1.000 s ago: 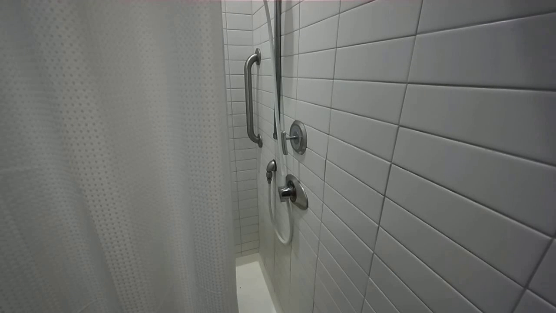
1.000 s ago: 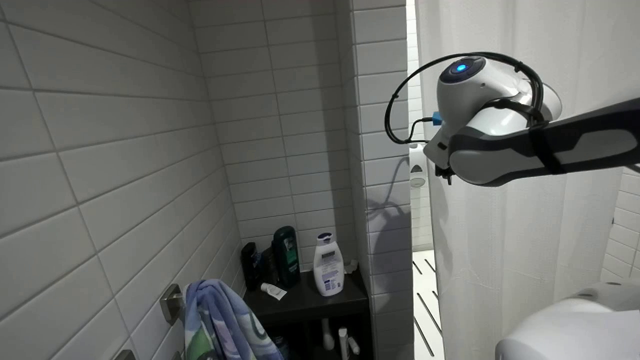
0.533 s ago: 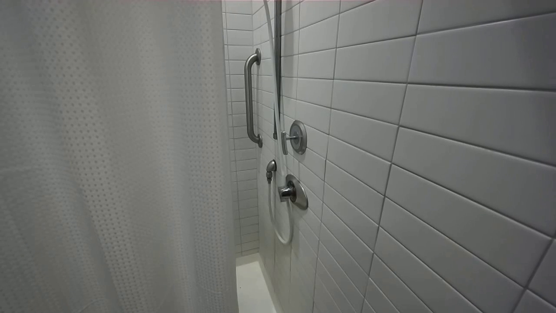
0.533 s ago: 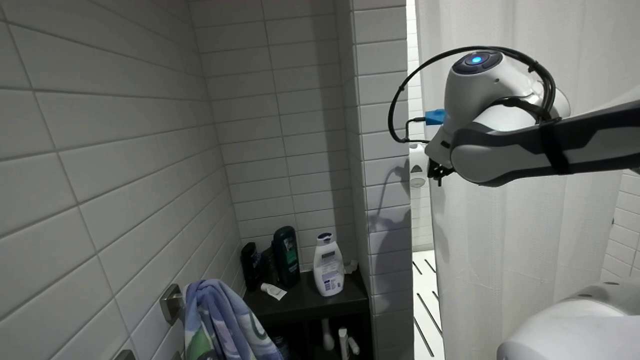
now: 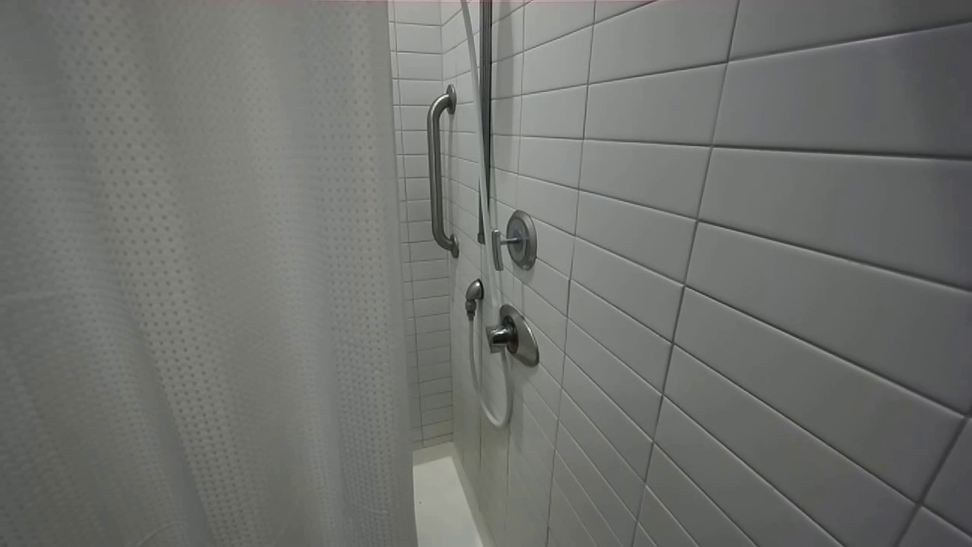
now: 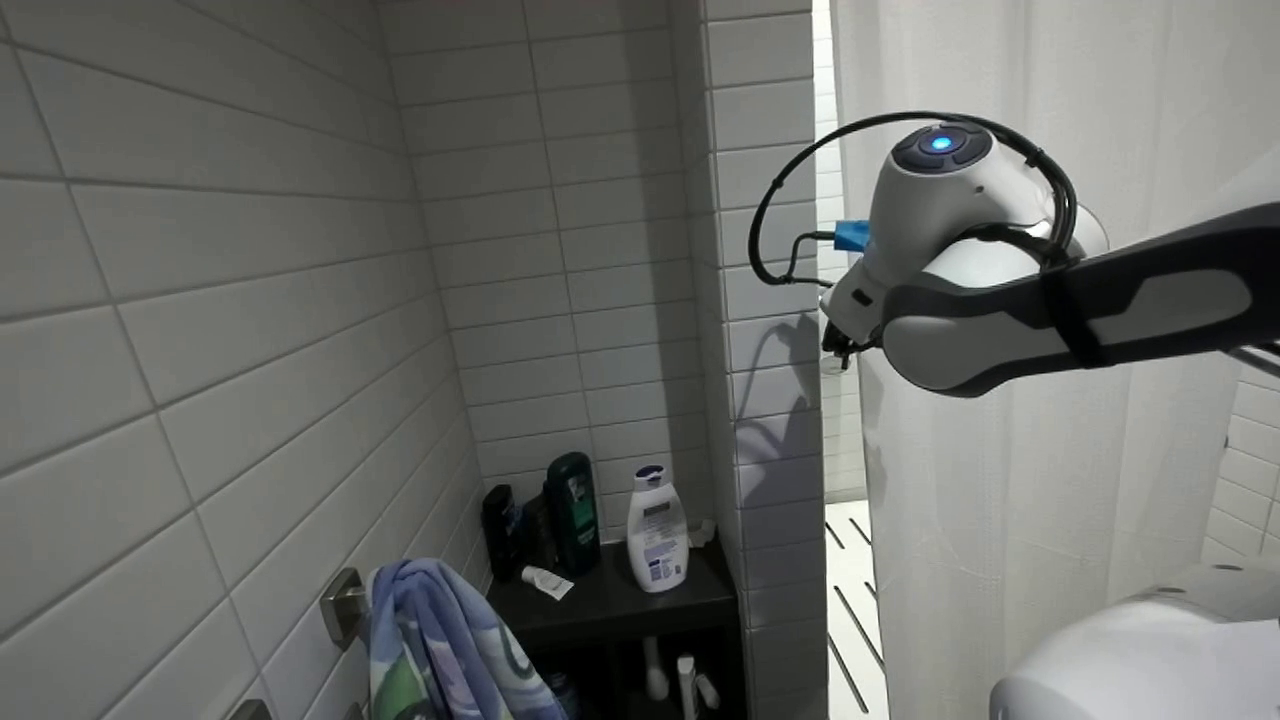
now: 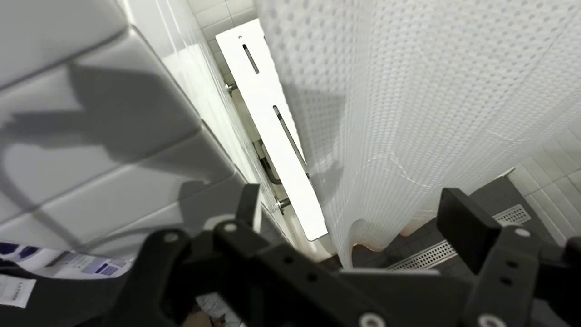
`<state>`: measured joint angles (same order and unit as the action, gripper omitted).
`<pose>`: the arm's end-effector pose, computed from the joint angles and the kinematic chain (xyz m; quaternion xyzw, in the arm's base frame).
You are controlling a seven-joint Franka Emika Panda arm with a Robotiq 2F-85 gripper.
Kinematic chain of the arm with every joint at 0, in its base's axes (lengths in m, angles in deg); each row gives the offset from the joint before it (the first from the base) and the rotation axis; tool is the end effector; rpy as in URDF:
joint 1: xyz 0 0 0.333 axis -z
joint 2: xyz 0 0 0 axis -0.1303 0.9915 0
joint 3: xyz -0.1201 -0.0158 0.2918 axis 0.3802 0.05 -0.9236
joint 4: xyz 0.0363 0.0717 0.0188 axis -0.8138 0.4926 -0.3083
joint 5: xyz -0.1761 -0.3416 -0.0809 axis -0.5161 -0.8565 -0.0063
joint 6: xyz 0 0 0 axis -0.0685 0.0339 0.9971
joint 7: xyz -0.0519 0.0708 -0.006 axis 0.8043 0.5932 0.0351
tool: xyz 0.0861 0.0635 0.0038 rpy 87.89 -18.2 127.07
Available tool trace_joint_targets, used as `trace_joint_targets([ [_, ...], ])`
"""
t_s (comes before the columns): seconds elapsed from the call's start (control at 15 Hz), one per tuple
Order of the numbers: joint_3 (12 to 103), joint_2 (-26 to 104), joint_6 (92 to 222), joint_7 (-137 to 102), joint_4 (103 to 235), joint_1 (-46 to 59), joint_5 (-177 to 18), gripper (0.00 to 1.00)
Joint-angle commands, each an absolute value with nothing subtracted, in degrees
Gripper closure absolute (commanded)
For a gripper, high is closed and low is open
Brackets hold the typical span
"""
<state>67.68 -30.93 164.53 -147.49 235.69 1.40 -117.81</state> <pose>0.3224 -0.0490 0.5197 0.2881 0.8856 -0.0490 0.3610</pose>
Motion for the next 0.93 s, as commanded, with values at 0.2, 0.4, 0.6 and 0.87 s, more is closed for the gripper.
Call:
trace_joint_targets([
  [0.2, 64.43, -25.35, 170.88, -140.02, 234.81, 5.55, -117.37, 0.00],
  [0.4, 64.38, -23.73, 171.13, -138.69, 233.68, 7.31, -117.56, 0.00],
  [0.6, 64.06, -22.47, 171.50, -137.75, 232.97, 8.40, -117.83, 0.00],
  [0.87, 62.99, -20.60, 172.32, -135.96, 232.05, 9.40, -118.13, 0.00],
])
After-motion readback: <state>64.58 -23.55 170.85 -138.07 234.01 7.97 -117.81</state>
